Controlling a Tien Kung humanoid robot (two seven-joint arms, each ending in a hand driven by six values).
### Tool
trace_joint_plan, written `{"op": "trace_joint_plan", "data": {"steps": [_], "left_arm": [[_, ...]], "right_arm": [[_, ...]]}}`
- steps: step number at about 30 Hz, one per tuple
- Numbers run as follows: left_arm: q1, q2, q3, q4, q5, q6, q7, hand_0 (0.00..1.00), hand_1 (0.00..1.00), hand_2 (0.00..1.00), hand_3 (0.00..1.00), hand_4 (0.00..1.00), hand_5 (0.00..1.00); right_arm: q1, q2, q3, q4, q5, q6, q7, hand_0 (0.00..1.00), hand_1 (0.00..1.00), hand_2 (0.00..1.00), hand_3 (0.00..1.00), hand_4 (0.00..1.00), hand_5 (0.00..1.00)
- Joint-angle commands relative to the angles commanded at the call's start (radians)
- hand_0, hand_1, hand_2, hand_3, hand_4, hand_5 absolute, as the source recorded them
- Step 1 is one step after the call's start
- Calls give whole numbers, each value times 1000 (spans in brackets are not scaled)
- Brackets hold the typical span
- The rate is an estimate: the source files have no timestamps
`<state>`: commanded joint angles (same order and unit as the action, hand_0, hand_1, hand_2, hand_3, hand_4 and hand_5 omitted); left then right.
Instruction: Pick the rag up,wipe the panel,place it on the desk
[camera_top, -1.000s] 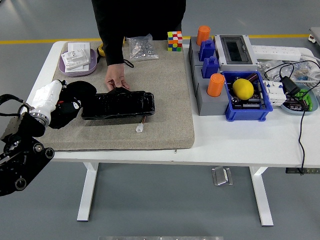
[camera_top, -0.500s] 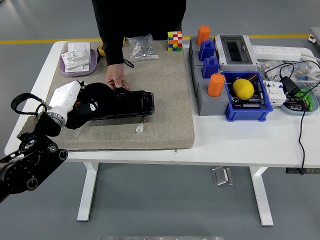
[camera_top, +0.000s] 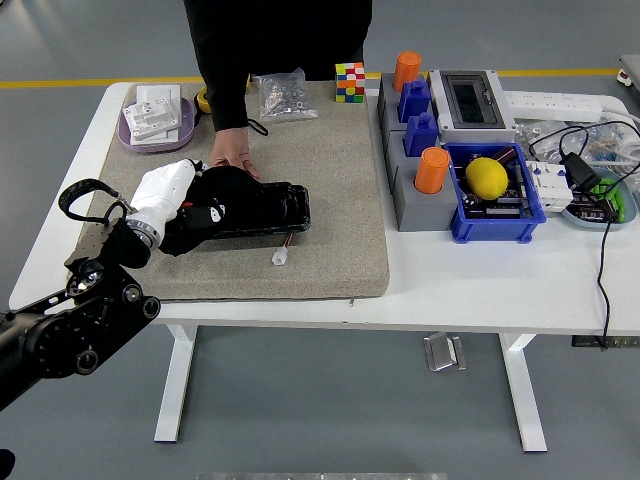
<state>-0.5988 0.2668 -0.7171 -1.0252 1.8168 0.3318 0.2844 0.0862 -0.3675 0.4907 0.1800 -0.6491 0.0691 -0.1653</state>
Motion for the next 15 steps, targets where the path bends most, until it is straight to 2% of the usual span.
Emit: {"op": "trace_joint_plan", "data": {"steps": [15], "left_arm": [[-82, -23, 141, -12, -21, -10, 6, 241, 178, 500, 378, 283, 2]], "right_arm": [[12, -9, -3, 0, -14, 4, -7, 722, 575, 666, 576, 998, 416]]}}
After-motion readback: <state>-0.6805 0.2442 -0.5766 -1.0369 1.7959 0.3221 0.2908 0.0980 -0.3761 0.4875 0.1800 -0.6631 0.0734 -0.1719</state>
